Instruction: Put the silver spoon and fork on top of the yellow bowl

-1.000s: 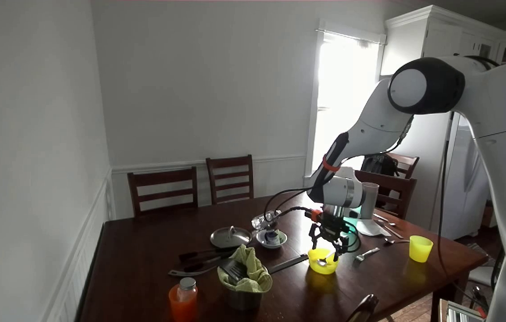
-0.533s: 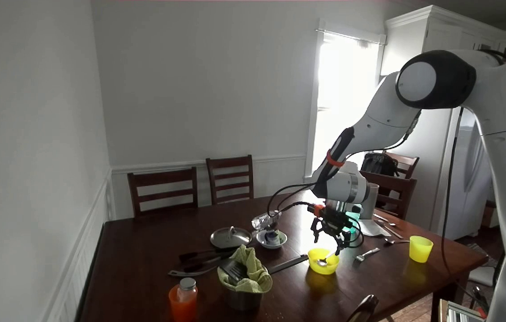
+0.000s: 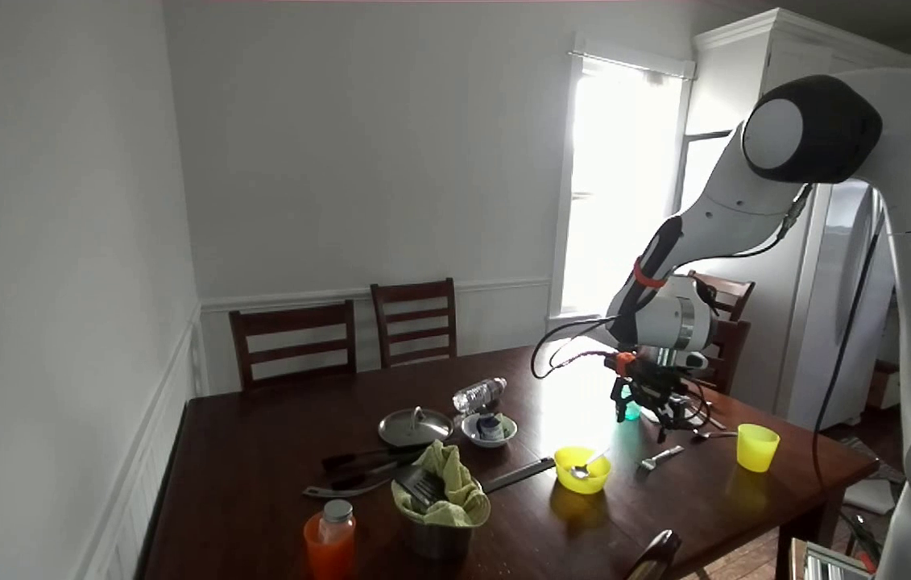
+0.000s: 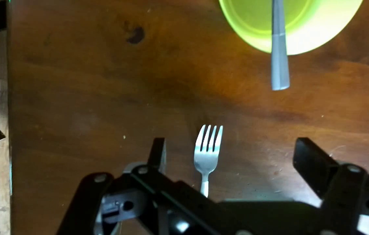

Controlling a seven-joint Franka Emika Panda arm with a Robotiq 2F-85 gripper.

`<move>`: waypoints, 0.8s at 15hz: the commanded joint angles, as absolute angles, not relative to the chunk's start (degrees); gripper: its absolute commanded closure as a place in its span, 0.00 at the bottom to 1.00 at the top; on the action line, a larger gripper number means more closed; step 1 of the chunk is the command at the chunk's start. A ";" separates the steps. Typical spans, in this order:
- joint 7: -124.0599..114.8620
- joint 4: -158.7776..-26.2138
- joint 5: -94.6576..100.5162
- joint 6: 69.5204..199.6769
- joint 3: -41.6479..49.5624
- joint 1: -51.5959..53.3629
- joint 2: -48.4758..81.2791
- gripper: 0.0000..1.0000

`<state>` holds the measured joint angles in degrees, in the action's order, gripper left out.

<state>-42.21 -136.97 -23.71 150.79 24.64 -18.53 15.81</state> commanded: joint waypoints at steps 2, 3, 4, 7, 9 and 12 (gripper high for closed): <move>-36.63 -134.59 -23.60 146.88 25.51 -23.45 16.73 0.00; -35.48 -134.04 -24.02 146.31 25.47 -24.28 17.25 0.00; -33.71 -133.24 -24.84 145.46 25.12 -25.32 17.90 0.00; -31.50 -130.20 -26.96 142.60 24.60 -27.35 20.71 0.00; -31.15 -128.18 -26.73 141.73 24.73 -27.78 22.87 0.00; -32.93 -129.61 -25.16 142.86 25.64 -26.49 22.16 0.00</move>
<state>-32.91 -129.63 -25.14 143.00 25.36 -26.78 22.20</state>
